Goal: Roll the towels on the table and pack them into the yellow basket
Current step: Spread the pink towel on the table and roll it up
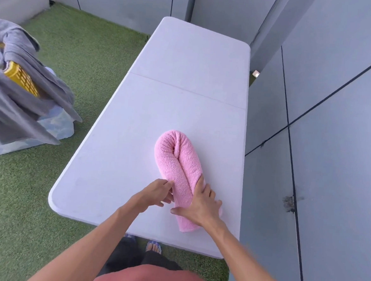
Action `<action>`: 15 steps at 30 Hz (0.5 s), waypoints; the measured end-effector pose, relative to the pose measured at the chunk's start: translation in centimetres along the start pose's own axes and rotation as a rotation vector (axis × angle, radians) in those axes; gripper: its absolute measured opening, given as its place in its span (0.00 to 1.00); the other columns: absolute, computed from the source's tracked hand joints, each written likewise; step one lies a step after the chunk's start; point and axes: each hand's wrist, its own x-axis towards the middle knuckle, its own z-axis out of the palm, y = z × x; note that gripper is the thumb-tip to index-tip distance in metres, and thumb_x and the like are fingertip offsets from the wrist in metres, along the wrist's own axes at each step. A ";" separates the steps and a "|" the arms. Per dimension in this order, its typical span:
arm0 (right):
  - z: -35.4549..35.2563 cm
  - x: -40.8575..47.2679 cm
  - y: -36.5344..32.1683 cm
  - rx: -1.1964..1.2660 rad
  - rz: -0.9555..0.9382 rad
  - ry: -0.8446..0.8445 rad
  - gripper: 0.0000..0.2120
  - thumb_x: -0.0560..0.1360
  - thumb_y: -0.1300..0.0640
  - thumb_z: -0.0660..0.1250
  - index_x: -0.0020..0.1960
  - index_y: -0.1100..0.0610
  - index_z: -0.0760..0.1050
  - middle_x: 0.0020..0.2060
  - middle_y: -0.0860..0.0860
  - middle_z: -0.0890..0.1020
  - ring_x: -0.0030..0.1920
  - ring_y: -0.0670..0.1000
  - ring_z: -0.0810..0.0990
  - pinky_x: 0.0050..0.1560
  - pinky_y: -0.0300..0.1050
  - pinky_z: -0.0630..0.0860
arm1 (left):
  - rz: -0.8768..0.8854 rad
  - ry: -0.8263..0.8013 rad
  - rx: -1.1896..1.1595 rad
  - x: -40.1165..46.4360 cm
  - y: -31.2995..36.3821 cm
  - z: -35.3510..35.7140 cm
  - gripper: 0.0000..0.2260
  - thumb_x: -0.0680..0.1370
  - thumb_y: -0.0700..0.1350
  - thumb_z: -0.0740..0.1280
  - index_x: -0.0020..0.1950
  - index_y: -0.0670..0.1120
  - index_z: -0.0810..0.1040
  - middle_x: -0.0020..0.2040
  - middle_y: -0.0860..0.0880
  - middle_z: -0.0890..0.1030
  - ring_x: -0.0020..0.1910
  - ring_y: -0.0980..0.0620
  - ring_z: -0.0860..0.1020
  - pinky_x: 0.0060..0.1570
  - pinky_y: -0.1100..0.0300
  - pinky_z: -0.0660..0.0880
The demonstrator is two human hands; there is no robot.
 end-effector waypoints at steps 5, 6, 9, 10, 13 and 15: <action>1.2 0.6 -2.3 -0.022 -0.012 0.227 0.55 0.61 0.36 0.73 0.77 0.58 0.49 0.58 0.55 0.73 0.55 0.57 0.74 0.50 0.52 0.70 | 0.067 0.098 0.152 0.4 -1.1 -2.6 0.18 0.83 0.51 0.55 0.52 0.41 0.80 0.49 0.47 0.84 0.51 0.48 0.80 0.53 0.55 0.75; 1.1 0.9 -2.8 -0.021 -0.031 0.234 0.54 0.62 0.37 0.73 0.76 0.57 0.51 0.57 0.55 0.74 0.54 0.58 0.75 0.49 0.52 0.70 | 0.097 0.168 0.182 0.5 -1.6 -3.3 0.18 0.83 0.51 0.56 0.51 0.41 0.80 0.48 0.47 0.84 0.50 0.47 0.80 0.53 0.54 0.75; 1.1 1.9 -5.6 -0.043 -0.072 0.235 0.52 0.61 0.39 0.73 0.76 0.56 0.53 0.55 0.55 0.75 0.53 0.58 0.75 0.47 0.51 0.69 | 0.164 0.424 0.309 0.5 -3.9 -5.7 0.15 0.82 0.52 0.58 0.49 0.43 0.79 0.47 0.47 0.83 0.47 0.45 0.79 0.46 0.52 0.75; 1.2 2.1 -7.0 -0.048 -0.081 0.229 0.52 0.60 0.39 0.73 0.76 0.56 0.54 0.55 0.55 0.75 0.53 0.58 0.75 0.47 0.52 0.70 | 0.186 0.509 0.362 0.4 -4.8 -6.8 0.14 0.82 0.52 0.58 0.51 0.44 0.78 0.49 0.47 0.82 0.48 0.46 0.79 0.46 0.52 0.75; 1.9 2.8 -12.5 -0.044 -0.145 0.238 0.51 0.58 0.40 0.73 0.75 0.56 0.58 0.53 0.55 0.77 0.50 0.59 0.76 0.45 0.51 0.70 | 0.232 0.697 0.502 -0.6 -7.8 -11.2 0.13 0.81 0.53 0.58 0.59 0.48 0.76 0.54 0.48 0.80 0.54 0.46 0.78 0.51 0.49 0.74; 2.4 3.3 -17.2 -0.048 -0.204 0.220 0.50 0.60 0.40 0.71 0.75 0.56 0.55 0.55 0.55 0.75 0.53 0.58 0.75 0.48 0.52 0.70 | 0.219 0.767 0.530 -1.5 -10.2 -15.1 0.14 0.81 0.52 0.59 0.62 0.47 0.75 0.55 0.47 0.79 0.55 0.44 0.77 0.52 0.48 0.74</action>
